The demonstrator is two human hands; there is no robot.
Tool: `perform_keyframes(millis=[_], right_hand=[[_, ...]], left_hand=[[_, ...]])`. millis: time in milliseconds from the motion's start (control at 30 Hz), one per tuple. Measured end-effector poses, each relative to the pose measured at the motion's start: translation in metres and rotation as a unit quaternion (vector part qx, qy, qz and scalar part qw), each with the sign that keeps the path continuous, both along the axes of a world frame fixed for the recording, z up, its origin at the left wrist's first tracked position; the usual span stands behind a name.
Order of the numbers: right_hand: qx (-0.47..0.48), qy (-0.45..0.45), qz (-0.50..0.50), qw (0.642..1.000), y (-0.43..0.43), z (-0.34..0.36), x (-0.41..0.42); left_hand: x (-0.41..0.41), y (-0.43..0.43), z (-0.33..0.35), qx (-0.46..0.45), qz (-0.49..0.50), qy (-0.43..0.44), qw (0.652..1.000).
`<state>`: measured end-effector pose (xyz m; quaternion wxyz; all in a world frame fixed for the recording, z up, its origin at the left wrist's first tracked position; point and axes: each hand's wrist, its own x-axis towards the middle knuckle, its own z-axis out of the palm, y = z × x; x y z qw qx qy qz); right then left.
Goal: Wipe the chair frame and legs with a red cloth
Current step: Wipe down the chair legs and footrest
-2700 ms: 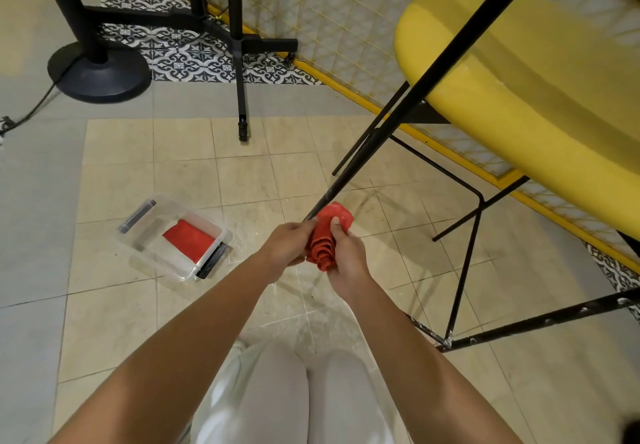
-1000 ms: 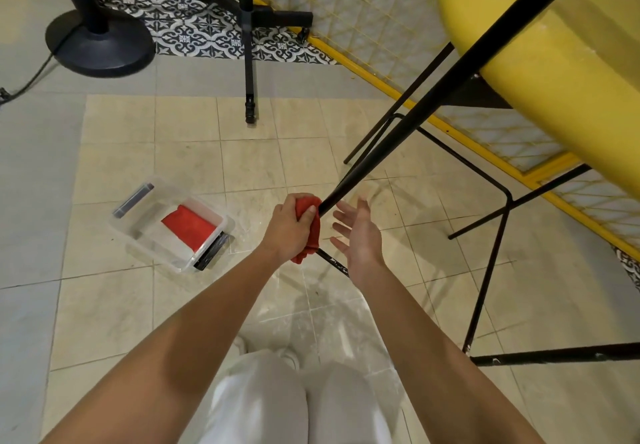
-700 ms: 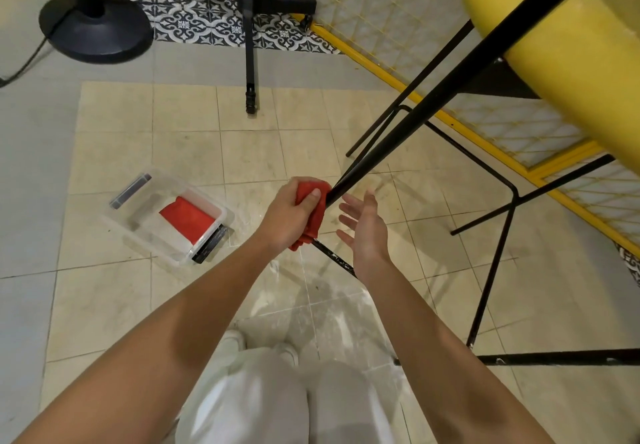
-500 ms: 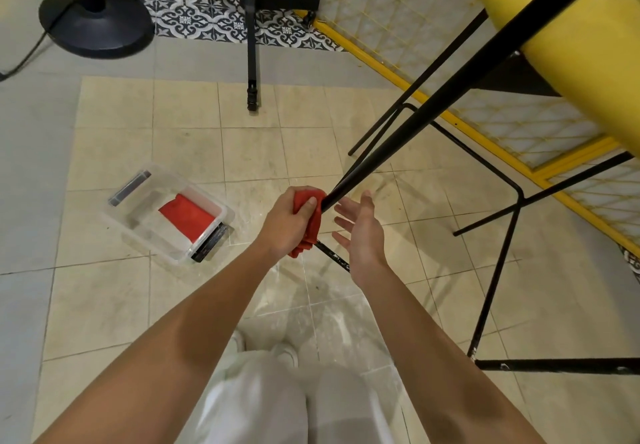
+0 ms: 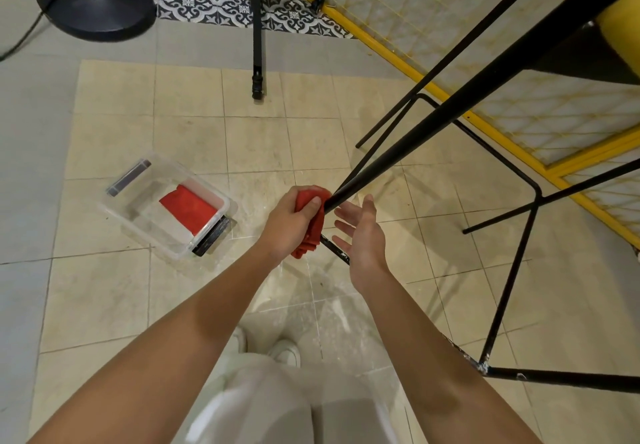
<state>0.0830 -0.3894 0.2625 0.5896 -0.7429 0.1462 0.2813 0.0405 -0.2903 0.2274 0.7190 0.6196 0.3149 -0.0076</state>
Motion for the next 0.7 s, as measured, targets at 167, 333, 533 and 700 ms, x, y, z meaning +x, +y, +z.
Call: perform_keyframes(millis=[167,333,533,700], right_hand=[[0.000,0.004,0.002,1.000,0.005,-0.004,-0.002],[-0.001,-0.005,0.009,1.000,0.005,-0.004,-0.001],[0.004,-0.007,-0.002,1.000,-0.001,0.000,0.002],[0.014,-0.026,-0.035,0.999,-0.005,0.003,0.005]], left_hand=[[0.004,0.004,-0.003,0.046,-0.025,0.039,0.998],[0.006,0.005,-0.010,0.058,-0.033,0.104,0.992],[0.000,-0.009,0.000,-0.008,0.029,0.045,0.999],[-0.004,-0.016,0.007,0.010,0.026,-0.017,0.999]])
